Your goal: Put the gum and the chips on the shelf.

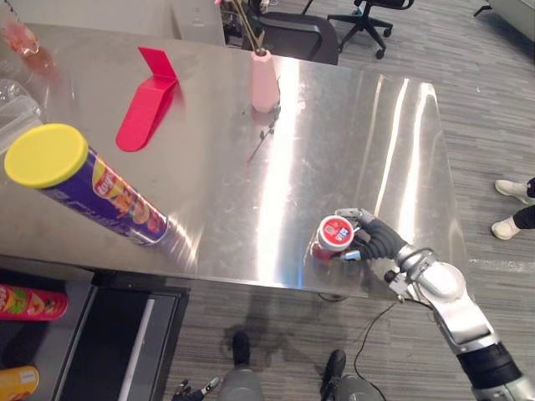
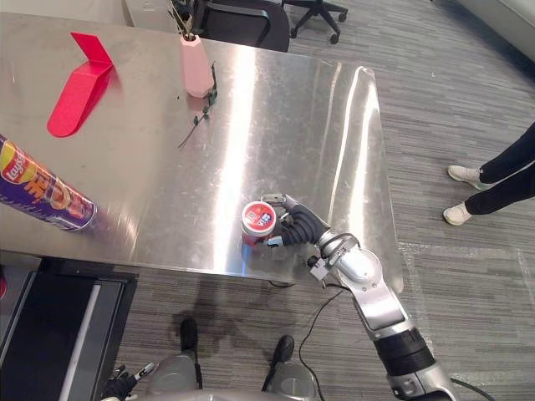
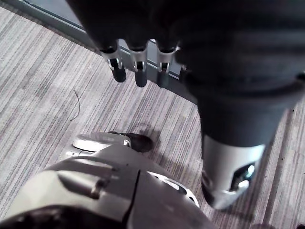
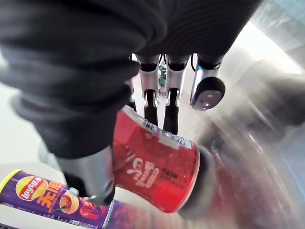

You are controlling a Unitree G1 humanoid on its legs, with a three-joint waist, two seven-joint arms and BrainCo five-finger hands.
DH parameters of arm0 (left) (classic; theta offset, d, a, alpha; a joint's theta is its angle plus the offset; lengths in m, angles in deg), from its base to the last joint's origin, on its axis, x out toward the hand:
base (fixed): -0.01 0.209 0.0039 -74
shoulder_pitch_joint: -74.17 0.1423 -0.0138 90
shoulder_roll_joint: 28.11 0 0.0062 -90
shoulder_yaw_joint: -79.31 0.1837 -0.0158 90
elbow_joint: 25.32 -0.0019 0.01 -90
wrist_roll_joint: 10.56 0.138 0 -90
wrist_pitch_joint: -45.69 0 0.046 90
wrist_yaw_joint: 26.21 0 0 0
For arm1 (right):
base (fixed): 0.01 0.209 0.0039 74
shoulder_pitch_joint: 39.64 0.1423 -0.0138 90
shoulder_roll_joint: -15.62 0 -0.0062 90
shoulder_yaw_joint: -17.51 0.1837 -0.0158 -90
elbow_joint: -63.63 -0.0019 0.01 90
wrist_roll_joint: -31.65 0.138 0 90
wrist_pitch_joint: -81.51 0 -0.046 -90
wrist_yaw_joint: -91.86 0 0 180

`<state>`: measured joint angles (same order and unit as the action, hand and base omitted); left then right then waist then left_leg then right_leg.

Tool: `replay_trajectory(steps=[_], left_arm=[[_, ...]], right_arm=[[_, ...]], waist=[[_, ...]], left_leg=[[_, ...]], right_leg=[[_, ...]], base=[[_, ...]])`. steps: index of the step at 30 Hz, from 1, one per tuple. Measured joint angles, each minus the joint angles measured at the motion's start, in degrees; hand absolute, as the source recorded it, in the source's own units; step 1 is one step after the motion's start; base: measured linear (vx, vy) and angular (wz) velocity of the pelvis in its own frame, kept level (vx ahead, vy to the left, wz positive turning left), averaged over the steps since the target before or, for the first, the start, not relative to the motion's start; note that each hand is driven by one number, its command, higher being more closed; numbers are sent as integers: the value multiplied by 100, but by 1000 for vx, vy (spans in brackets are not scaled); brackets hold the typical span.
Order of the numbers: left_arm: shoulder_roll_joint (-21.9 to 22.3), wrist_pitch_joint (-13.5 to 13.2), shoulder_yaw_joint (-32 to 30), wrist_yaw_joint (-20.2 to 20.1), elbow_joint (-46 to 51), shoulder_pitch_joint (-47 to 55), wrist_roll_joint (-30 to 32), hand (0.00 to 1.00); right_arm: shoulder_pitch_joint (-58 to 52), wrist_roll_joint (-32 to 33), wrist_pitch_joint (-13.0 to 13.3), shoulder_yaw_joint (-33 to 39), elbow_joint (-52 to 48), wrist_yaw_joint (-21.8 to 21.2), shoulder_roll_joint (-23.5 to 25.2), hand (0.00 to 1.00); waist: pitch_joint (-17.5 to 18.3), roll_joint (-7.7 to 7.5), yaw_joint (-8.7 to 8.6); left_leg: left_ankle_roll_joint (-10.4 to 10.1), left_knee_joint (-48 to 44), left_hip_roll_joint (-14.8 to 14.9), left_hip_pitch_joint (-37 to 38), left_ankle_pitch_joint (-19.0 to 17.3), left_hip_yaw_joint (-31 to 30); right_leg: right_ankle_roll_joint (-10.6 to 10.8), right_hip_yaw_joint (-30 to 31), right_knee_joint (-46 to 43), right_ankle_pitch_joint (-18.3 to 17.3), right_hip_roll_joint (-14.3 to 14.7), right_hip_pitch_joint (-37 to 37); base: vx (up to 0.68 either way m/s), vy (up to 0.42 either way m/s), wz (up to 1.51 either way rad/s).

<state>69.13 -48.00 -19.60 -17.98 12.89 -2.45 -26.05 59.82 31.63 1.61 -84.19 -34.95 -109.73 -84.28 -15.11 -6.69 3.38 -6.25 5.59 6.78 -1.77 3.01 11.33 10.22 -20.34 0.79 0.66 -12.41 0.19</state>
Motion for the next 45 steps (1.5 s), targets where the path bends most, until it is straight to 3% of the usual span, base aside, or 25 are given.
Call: replay_trajectory(steps=[8,11,16,20,27,45], left_arm=[[7,-5,-3,11,38,1,16,0],[31,-9,-3,34,118,5,43,0],[57,-9,-12,60,198,32,57,0],[54,-8,-10,63,192,93,97,0],[155,-6,-15,76,144,218,143,0],[203,125,-47,281,-68,266,328,0]], right_arm=[[-56,-211,72,47,0,465,2,100],[-5,-208,67,426,-122,629,1,100],[183,395,16,1114,-554,747,-6,100],[171,711,-40,1188,-672,735,-6,100],[167,1194,-206,1319,-693,600,-6,100],[-354,1630,-258,1355,-741,612,-3,100]], waist=[[1,-1,-3],[7,-4,-8],[97,2,-69],[361,11,-168],[780,98,-164],[1157,201,-253]], left_leg=[[2,0,-3,61,1,-43],[1,0,-3,118,0,-37],[-6,2,3,302,-7,39],[-6,2,6,344,-6,67],[-9,5,40,452,-6,195],[-43,7,117,690,8,409]], right_leg=[[0,-51,-3,0,-3,91],[0,-57,-1,0,-3,131],[0,19,25,1,4,262],[1,42,47,1,7,303],[-22,130,96,22,38,337],[-81,220,299,180,125,507]], base=[[0,0,2],[0,0,0],[-14,-7,-8],[-8,-4,-2],[-30,-10,-8],[-19,-7,-7]])
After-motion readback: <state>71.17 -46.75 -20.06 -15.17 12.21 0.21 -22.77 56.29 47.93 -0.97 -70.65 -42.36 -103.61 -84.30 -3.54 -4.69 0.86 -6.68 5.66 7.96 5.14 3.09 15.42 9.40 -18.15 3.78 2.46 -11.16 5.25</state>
